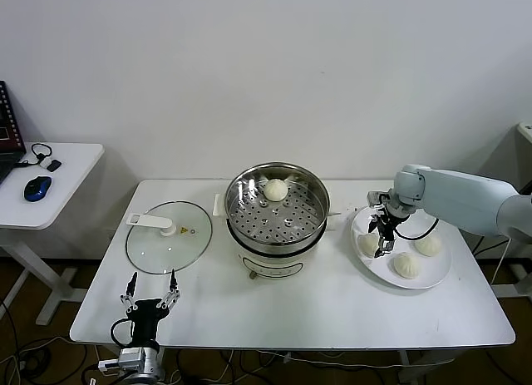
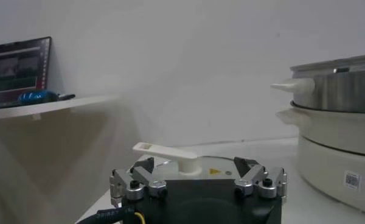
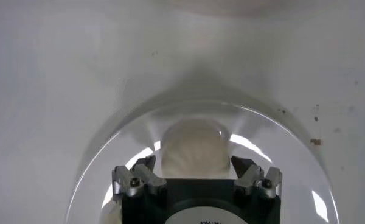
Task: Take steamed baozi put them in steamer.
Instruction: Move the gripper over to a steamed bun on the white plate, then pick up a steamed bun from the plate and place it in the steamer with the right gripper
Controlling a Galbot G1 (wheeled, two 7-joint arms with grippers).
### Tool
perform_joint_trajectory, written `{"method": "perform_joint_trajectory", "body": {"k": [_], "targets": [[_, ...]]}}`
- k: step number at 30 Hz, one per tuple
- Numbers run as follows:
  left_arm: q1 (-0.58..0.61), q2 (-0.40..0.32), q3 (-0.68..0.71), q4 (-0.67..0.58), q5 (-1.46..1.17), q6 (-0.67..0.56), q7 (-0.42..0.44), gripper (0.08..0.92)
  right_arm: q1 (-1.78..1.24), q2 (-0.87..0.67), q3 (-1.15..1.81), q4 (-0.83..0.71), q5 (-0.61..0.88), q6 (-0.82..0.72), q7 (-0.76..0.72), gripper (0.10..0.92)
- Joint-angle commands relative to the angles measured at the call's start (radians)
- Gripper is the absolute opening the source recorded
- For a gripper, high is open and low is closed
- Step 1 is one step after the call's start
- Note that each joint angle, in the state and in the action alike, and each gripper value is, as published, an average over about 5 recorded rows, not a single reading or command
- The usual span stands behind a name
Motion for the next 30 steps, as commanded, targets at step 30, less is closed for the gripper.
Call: {"method": "perform_joint_trajectory", "body": {"k": [30], "targets": [[-0.007,0.005,0.004,-0.034,-0.007,0.029,0.000,0.823,0.627,0.003,-0.349,0.392,0.231,-0.041,-0.042,0.535]]}}
